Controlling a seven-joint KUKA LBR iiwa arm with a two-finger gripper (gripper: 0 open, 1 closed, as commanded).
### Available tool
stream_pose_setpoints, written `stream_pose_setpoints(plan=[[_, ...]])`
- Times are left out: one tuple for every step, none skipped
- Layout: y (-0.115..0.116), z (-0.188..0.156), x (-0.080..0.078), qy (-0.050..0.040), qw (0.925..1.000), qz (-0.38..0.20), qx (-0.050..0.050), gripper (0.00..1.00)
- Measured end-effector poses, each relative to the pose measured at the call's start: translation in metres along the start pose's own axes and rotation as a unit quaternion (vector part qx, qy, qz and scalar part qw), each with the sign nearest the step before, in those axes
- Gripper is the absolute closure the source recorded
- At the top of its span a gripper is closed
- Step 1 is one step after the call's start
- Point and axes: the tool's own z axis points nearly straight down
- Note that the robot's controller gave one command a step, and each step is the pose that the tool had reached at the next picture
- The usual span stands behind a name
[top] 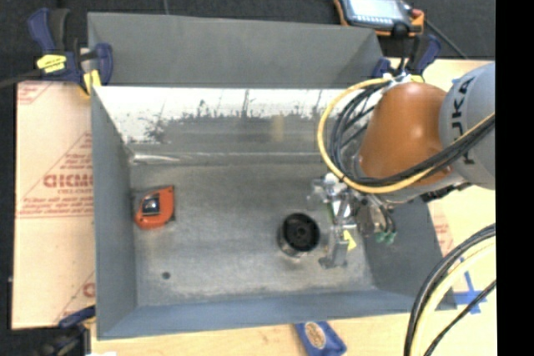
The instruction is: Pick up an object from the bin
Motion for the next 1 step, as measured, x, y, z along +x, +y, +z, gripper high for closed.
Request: stream_pose_setpoints(plan=[[0.0, -0.0038, -0.0017, -0.0037, 1.0, -0.001, 0.0, 0.0]])
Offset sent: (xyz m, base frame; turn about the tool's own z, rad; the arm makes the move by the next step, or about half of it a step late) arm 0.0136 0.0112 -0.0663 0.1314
